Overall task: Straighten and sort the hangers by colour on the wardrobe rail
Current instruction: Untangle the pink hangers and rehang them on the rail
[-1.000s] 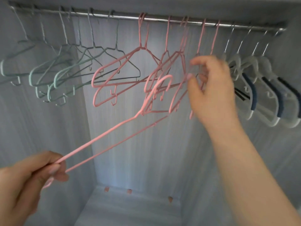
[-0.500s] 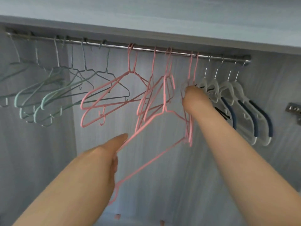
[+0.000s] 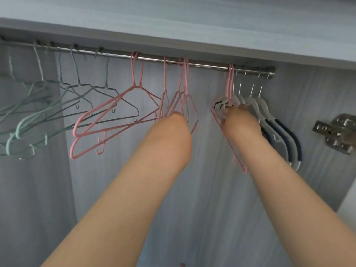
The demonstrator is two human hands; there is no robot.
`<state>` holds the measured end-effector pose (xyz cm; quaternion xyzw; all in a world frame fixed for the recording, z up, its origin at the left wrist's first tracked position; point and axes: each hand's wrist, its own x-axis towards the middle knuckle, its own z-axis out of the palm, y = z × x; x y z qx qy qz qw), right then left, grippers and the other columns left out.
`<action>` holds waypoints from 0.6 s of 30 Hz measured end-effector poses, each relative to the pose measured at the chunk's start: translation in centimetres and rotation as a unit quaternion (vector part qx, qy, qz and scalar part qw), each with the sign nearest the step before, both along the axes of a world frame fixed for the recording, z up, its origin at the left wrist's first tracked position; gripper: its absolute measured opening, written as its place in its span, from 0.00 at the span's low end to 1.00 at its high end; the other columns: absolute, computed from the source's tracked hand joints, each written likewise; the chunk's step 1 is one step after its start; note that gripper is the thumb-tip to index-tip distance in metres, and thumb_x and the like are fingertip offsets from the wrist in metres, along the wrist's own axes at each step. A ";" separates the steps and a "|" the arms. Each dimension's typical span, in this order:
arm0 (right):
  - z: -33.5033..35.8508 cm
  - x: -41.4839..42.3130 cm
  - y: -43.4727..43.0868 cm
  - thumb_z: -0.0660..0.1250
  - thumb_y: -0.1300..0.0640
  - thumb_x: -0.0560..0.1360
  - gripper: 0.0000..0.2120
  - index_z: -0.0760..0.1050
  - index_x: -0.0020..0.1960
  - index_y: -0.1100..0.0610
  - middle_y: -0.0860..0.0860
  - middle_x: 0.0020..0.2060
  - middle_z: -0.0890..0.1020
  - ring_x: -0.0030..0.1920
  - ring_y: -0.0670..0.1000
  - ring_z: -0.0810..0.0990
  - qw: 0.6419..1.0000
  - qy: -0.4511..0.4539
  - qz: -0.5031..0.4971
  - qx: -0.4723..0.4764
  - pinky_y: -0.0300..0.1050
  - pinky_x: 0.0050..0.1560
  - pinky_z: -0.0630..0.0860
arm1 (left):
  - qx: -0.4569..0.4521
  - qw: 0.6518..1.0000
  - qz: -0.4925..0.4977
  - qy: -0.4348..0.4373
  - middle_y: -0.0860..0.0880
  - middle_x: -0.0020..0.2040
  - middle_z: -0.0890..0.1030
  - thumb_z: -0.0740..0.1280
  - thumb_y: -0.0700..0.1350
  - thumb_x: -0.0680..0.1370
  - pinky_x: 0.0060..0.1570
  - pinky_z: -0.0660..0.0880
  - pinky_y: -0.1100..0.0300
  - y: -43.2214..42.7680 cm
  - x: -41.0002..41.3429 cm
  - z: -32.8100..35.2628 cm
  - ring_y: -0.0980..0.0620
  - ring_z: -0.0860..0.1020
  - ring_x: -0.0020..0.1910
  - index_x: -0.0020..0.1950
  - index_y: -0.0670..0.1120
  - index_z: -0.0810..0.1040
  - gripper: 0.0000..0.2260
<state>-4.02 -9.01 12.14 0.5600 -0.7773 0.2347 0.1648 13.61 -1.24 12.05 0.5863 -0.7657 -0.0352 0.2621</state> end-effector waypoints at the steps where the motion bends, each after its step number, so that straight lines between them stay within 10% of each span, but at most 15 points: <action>1: -0.2 0.4 0.4 0.58 0.65 0.73 0.16 0.72 0.60 0.62 0.62 0.64 0.68 0.61 0.62 0.70 0.998 0.039 0.009 -0.054 0.49 0.55 0.69 | -0.006 1.000 -0.003 0.017 0.44 0.40 0.73 0.55 0.31 0.74 0.38 0.65 0.60 -0.1 -0.8 0.3 0.44 0.72 0.43 0.59 0.39 0.67 0.14; 4: -0.2 2.5 1.9 0.56 0.62 0.74 0.13 0.78 0.49 0.65 0.62 0.53 0.77 0.56 0.60 0.73 0.965 0.078 0.132 -0.214 0.47 0.56 0.64 | -0.021 0.999 -0.031 0.016 0.40 0.60 0.73 0.55 0.33 0.76 0.44 0.68 0.61 0.2 -3.1 1.1 0.43 0.73 0.59 0.62 0.38 0.67 0.14; 7: 0.9 4.7 3.2 0.54 0.59 0.79 0.16 0.73 0.36 0.63 0.55 0.35 0.74 0.45 0.55 0.72 0.925 -0.235 0.277 -0.113 0.47 0.51 0.67 | -0.020 0.999 -0.035 -0.007 0.40 0.64 0.72 0.56 0.33 0.77 0.56 0.68 0.58 -0.3 -4.8 1.6 0.44 0.72 0.63 0.64 0.38 0.68 0.16; 14: 0.9 4.0 4.1 0.62 0.66 0.75 0.15 0.71 0.61 0.68 0.52 0.35 0.78 0.33 0.47 0.78 0.747 -0.557 0.351 -0.093 0.31 0.31 0.77 | -0.056 0.995 -0.034 0.077 0.40 0.66 0.69 0.53 0.34 0.77 0.55 0.63 0.60 -0.3 -5.2 -0.2 0.45 0.70 0.64 0.71 0.38 0.56 0.22; 18: 1.4 4.3 3.6 0.62 0.67 0.75 0.18 0.69 0.65 0.64 0.54 0.36 0.79 0.33 0.48 0.79 0.723 -0.584 0.353 -0.103 0.32 0.31 0.78 | -0.081 0.987 -0.062 0.126 0.41 0.64 0.70 0.53 0.33 0.76 0.53 0.61 0.62 -1.0 -5.2 -0.8 0.45 0.71 0.62 0.72 0.40 0.54 0.24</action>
